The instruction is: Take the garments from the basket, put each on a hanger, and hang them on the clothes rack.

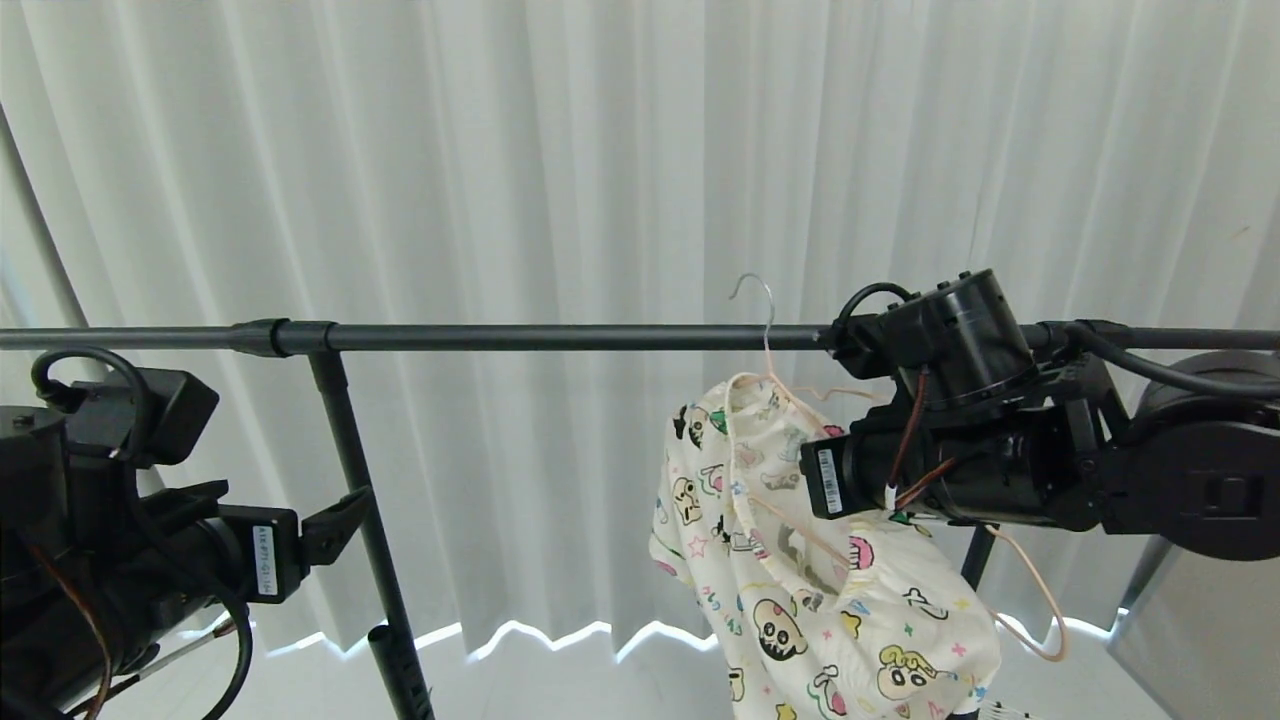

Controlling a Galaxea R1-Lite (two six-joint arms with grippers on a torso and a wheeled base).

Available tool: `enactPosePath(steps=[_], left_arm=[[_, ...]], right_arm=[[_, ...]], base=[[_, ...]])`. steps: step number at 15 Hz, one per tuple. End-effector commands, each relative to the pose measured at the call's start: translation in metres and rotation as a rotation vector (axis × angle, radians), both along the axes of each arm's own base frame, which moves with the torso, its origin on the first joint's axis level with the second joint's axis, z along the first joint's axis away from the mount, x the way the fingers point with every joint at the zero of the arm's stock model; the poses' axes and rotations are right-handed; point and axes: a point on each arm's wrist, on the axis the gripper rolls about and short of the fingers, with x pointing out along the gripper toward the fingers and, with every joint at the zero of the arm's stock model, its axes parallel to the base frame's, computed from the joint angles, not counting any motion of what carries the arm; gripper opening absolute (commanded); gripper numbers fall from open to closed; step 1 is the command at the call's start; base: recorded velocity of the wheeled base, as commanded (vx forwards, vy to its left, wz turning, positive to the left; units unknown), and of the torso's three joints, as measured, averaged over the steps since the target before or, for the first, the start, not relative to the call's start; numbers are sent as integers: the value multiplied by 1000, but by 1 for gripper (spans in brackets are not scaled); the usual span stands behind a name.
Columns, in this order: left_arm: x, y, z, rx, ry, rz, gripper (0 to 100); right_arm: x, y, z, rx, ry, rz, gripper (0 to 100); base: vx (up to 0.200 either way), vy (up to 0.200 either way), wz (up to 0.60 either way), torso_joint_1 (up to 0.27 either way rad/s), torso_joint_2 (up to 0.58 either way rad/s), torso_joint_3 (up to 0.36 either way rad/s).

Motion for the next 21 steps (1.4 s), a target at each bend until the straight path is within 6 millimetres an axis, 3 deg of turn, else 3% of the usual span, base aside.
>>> enactPosePath(steps=[1, 5, 12, 13, 15, 18, 20, 21], left_arm=[[-3, -4, 0, 0, -1, -25, 100], [-3, -10, 9, 42, -37, -81, 100], [-4, -10, 7, 69, -32, -98, 100], [-4, -11, 7, 69, -33, -103, 100], [-5, -10, 5, 71, -27, -103, 100], [-8, -9, 1, 74, -15, -103, 100], [-7, -8, 1, 76, -15, -94, 100], [-7, -8, 1, 77, -16, -90, 100]], right_arm=[[6, 6, -13, -23, 24, -2, 0], [17, 5, -22, -34, 34, -28, 0], [22, 1, -27, -47, 48, -43, 0], [22, 1, -26, -47, 48, -44, 100], [19, -1, -20, -36, 35, -44, 100], [2, -15, 8, -3, -6, -37, 100], [-17, -33, 30, -10, -36, -19, 100], [-43, -59, 53, -117, -101, 44, 100]], base=[[0, 0, 0, 0, 0, 0], [0, 0, 0, 0, 0, 0], [0, 0, 0, 0, 0, 0], [0, 0, 0, 0, 0, 0], [0, 0, 0, 0, 0, 0], [0, 0, 0, 0, 0, 0], [0, 0, 0, 0, 0, 0], [0, 0, 0, 0, 0, 0]])
